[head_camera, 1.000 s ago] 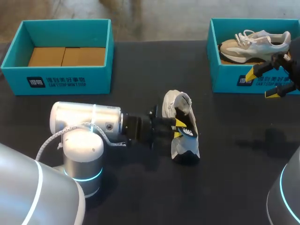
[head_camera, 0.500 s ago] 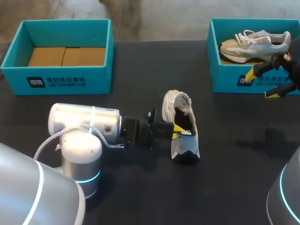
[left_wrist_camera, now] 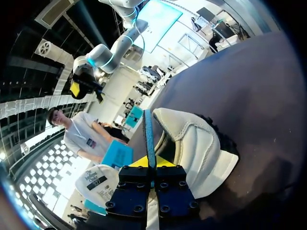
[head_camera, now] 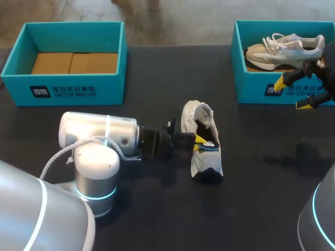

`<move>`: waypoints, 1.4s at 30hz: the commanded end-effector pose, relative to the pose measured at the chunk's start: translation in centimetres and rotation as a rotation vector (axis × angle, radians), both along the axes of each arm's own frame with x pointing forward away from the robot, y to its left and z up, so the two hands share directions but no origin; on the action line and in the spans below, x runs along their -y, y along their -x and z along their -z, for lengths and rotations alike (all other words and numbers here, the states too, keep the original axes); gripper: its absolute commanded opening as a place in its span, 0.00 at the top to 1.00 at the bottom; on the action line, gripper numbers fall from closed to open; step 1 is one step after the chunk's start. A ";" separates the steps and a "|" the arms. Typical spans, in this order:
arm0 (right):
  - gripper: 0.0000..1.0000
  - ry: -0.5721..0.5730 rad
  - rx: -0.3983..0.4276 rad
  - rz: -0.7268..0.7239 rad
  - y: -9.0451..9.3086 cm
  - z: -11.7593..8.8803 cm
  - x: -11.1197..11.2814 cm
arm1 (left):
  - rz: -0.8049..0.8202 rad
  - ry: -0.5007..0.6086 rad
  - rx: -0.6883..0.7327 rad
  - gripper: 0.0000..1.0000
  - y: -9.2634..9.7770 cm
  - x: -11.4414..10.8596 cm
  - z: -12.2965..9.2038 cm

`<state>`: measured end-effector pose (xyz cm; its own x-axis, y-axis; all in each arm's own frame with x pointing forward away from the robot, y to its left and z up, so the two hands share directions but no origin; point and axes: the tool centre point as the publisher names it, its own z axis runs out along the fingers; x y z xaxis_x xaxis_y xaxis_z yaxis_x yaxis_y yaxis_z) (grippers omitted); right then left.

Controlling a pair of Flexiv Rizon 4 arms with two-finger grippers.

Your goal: Take the shoe out of the shoebox, open the shoe tongue, remove and reinsert the insole, then place the shoe into the shoebox

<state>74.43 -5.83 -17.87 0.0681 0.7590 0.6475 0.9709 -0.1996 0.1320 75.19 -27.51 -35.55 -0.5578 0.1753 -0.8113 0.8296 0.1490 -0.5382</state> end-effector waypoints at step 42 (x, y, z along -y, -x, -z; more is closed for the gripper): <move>0.00 0.003 -0.001 0.002 0.0 0.0 -0.1 | 0.018 0.037 -0.012 1.00 2.2 -0.9 -2.5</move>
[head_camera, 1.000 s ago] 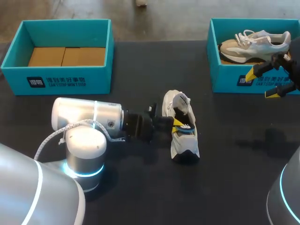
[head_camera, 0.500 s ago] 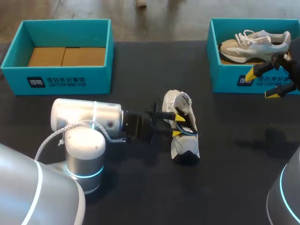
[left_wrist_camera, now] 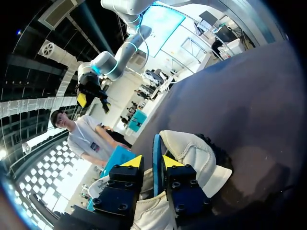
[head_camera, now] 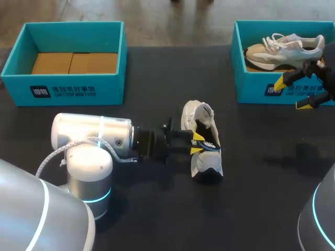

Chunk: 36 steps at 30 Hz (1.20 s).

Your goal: Take the shoe out of the shoebox, open the shoe tongue, remove and reinsert the insole, then place the shoe into the shoebox

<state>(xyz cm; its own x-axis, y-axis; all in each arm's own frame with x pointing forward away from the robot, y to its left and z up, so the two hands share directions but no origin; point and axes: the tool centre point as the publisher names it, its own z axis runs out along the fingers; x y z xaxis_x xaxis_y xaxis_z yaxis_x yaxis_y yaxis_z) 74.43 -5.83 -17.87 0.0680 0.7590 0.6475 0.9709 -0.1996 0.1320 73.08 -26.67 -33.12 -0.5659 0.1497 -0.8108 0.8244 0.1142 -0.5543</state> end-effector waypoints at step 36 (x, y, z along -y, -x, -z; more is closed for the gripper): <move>0.00 0.003 -0.001 0.002 0.0 0.0 -0.1 | -0.010 -0.085 0.002 1.00 -2.2 -0.1 1.9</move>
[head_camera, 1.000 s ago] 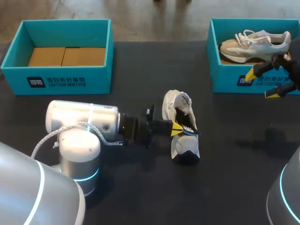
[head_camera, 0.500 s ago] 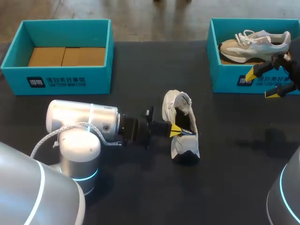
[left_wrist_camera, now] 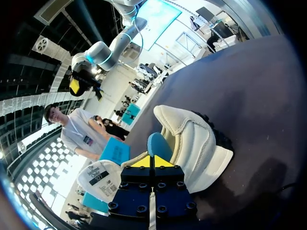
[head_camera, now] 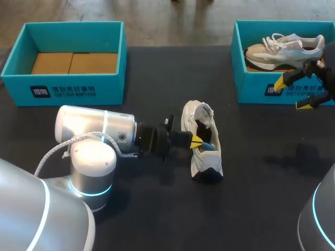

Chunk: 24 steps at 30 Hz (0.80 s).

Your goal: Take the shoe out of the shoebox, open the shoe tongue, remove and reinsert the insole, then place the shoe into the shoebox

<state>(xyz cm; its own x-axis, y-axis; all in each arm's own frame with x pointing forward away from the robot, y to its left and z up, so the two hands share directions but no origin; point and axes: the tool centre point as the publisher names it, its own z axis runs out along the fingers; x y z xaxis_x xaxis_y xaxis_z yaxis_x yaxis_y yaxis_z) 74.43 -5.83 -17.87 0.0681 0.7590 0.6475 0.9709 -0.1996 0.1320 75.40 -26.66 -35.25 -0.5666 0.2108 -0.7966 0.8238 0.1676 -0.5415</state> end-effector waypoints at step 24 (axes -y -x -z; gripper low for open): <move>0.00 0.003 -0.001 0.002 0.0 0.0 -0.1 | 0.012 0.044 -0.033 0.74 2.9 -1.8 -2.4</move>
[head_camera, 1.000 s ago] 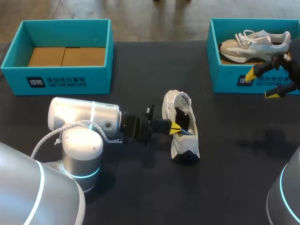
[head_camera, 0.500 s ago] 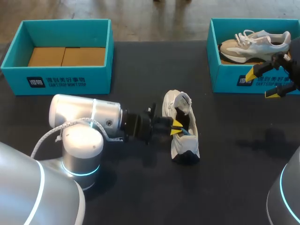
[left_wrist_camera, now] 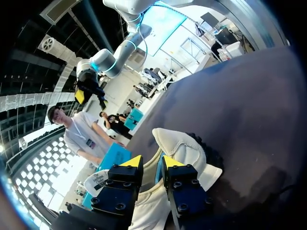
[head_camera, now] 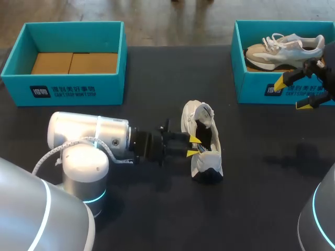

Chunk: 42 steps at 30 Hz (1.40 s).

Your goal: Take the shoe out of the shoebox, open the shoe tongue, remove and reinsert the insole, then place the shoe into the shoebox

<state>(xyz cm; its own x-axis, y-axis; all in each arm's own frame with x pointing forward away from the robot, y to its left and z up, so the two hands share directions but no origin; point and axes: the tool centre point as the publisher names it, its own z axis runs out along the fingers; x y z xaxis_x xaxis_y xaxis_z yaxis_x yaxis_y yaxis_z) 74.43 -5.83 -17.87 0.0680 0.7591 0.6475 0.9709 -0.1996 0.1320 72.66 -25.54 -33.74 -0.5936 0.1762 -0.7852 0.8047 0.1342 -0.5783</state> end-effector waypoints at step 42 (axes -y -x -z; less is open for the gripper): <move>0.00 0.003 -0.001 0.002 0.0 0.0 -0.1 | 0.502 -0.686 0.168 1.00 1.0 -3.8 -9.6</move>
